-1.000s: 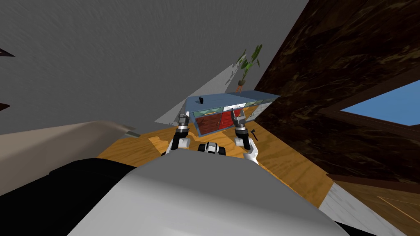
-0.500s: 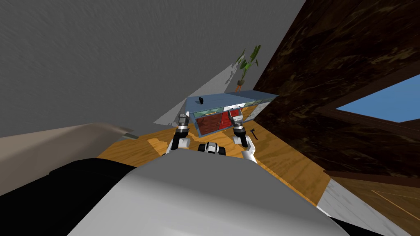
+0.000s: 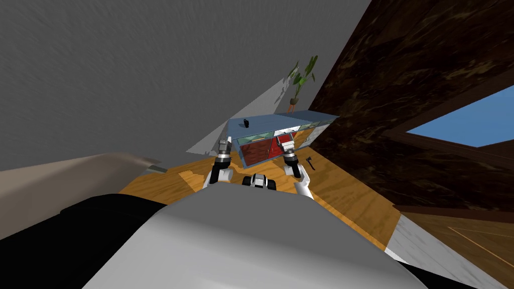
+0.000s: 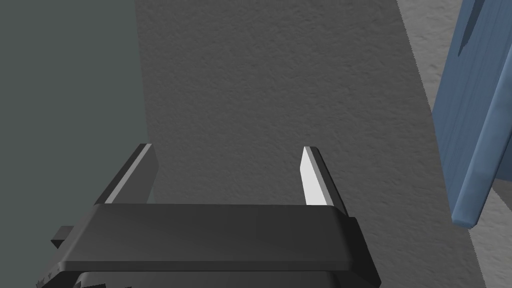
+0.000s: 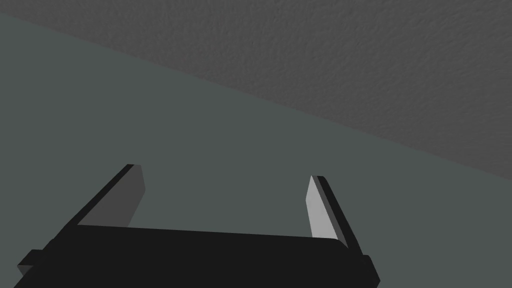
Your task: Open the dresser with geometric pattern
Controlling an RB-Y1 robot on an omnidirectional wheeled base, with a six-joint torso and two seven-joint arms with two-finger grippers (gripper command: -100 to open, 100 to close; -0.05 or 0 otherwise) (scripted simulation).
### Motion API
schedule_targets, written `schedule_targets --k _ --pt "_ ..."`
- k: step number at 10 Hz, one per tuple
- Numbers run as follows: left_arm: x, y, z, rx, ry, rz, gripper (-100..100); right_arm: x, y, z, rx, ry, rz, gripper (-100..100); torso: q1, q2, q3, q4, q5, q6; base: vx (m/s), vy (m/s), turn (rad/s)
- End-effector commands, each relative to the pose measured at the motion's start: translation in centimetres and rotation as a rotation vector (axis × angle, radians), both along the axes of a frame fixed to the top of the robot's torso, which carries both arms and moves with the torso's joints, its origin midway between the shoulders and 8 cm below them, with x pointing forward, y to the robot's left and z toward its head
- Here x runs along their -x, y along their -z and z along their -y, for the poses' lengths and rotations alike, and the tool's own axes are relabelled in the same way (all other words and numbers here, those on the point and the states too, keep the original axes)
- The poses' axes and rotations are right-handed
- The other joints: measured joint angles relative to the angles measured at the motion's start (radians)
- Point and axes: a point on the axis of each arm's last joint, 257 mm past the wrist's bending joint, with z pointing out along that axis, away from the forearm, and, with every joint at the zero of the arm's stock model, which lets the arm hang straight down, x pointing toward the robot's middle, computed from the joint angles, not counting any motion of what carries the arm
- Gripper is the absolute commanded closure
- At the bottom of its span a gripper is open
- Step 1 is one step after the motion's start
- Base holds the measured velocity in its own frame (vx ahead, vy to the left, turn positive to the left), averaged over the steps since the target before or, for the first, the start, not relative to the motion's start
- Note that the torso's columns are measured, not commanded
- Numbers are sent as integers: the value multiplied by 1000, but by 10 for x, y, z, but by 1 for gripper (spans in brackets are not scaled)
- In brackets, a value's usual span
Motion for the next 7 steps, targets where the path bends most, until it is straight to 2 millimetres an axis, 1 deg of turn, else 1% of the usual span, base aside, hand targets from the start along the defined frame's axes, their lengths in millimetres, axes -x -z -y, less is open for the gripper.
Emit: schedule_targets --k 1,2,4,5,7 --pt "0 0 0 0 0 0 0 -4 5 -4 56 37 15 -100 0 0 0 0 0 0 6 26 11" --pt "0 0 0 0 0 0 0 -12 14 -12 107 52 15 -100 -1 0 0 0 0 0 4 48 -76" --pt "0 0 0 0 0 0 0 -12 14 -12 136 78 29 -100 0 0 0 0 0 0 7 41 -22" --pt "0 0 0 0 0 0 0 -20 24 -20 189 92 30 -100 -1 0 0 0 0 0 8 34 -71" --pt "0 0 0 0 0 0 0 -20 24 -20 216 116 43 -100 0 0 0 0 0 0 8 39 -26"
